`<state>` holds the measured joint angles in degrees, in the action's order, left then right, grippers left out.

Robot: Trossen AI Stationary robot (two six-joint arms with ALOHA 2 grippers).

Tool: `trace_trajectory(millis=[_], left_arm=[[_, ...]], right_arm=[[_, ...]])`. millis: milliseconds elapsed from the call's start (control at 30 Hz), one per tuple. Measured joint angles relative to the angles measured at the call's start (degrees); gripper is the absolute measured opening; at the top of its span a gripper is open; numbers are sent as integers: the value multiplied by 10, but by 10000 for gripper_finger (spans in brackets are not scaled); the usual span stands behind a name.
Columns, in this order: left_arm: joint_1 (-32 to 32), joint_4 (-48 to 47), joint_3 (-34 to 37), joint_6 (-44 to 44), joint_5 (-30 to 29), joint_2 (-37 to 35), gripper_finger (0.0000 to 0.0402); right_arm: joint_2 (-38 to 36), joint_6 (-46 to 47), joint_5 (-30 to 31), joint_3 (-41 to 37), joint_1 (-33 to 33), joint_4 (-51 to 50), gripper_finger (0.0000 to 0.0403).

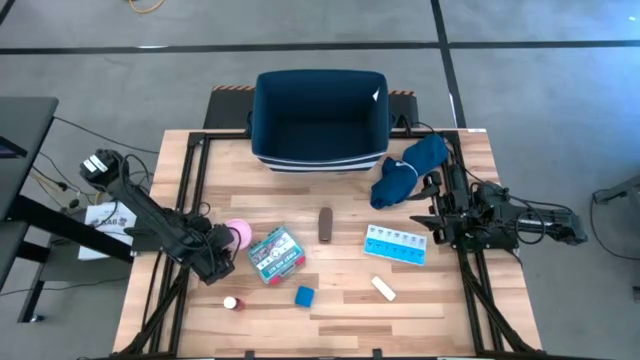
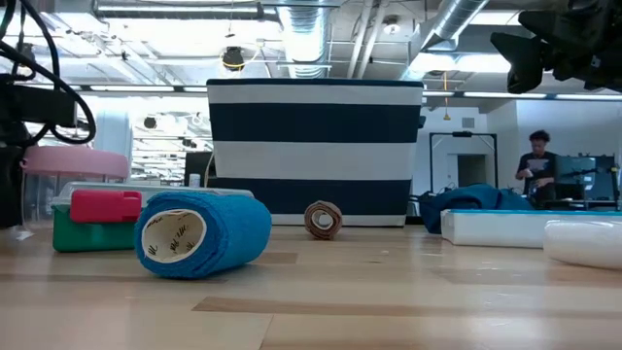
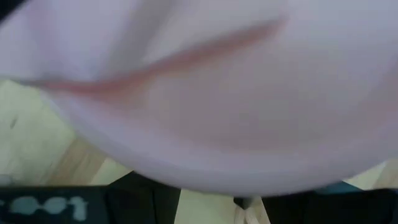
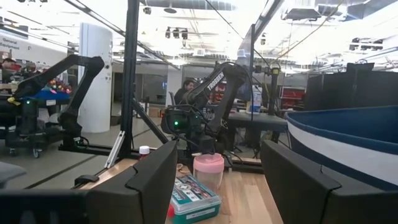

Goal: Pick & place medical supplies in basket/bin

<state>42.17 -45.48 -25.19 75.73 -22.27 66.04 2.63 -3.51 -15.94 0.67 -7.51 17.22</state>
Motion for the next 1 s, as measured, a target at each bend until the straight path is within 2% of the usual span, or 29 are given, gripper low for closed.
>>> trace_trajectory(millis=[133, 300, 400, 667, 1000], left_arm=[[0, -1, 0, -9, -11, 0, 139], [0, 0, 0, -12, -12, 0, 56], [0, -1, -2, -13, -34, 0, 11], [-12, -2, -69, -73, -129, 0, 5], [-89, -81, -260, -277, -272, -1, 3]], right_arm=[[0, 0, 0, 0, 0, 0, 225], [0, 0, 0, 0, 0, 0, 225], [0, 0, 0, 0, 0, 0, 225], [0, 0, 0, 0, 0, 13, 225], [0, 0, 0, 0, 0, 27, 225]])
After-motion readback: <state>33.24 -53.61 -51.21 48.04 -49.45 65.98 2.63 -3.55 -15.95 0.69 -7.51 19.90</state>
